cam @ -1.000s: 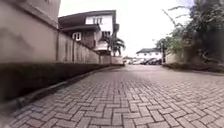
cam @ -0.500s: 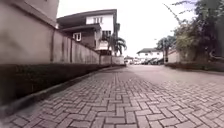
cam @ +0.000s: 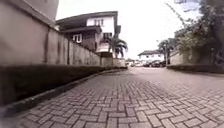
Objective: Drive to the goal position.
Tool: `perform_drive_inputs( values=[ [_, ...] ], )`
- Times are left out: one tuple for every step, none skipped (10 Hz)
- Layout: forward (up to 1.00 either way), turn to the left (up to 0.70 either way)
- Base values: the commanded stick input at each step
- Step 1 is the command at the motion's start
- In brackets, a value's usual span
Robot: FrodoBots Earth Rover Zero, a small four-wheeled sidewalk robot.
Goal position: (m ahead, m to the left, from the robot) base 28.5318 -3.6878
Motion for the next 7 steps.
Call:
perform_drive_inputs(
  values=[
    [0.69, 0.03],
    [0.69, 0.03],
    [0.69, 0.03],
    [0.69, 0.03],
    [0.69, 0.03],
    [0.69, 0.03],
    [0.69, 0.03]
  ],
)
